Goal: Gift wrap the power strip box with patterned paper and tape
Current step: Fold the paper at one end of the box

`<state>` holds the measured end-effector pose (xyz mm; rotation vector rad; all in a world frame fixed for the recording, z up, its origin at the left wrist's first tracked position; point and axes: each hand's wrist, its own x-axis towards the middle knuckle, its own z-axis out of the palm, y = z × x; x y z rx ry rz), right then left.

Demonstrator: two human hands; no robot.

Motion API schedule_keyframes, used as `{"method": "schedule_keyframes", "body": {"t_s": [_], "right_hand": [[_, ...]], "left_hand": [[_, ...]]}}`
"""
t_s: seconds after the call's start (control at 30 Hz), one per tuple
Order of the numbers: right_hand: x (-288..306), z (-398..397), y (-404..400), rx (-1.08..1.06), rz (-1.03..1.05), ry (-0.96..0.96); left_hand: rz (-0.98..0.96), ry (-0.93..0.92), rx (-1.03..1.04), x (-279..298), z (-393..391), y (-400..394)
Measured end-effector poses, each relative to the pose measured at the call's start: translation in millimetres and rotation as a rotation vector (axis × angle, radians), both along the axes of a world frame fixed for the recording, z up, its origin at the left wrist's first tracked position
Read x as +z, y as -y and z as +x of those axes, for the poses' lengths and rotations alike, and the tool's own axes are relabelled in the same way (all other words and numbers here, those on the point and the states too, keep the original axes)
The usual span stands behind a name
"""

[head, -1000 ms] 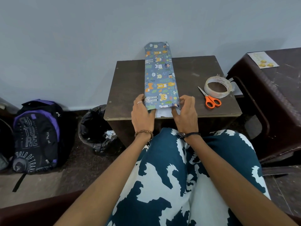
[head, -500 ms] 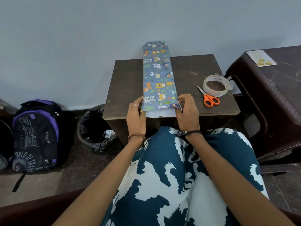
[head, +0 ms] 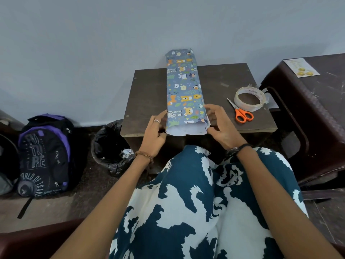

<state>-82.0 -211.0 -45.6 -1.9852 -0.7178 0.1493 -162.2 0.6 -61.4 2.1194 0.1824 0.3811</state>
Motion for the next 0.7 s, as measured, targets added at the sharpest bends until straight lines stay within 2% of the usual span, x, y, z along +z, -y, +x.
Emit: {"method": "schedule_keyframes", "body": {"t_s": [0.07, 0.13, 0.33, 0.5, 0.6, 0.7], "right_hand": [[3, 2, 5, 0.029, 0.05, -0.063], [4, 5, 4, -0.009, 0.029, -0.033], [8, 20, 0, 0.024, -0.06, 0.109], [12, 26, -3, 0.038, -0.02, 0.124], [11, 32, -3, 0.047, -0.038, 0.171], [7, 39, -2, 0.054, -0.049, 0.205]], "left_hand": [[0.03, -0.023, -0.081, 7, 2, -9], [0.096, -0.027, -0.132, 15, 7, -17], [0.495, -0.01, -0.361, 31, 29, -42], [0.488, 0.0, -0.355, 28, 38, -42], [0.454, 0.083, -0.318, 24, 37, -39], [0.518, 0.159, -0.318, 20, 37, -36]]}}
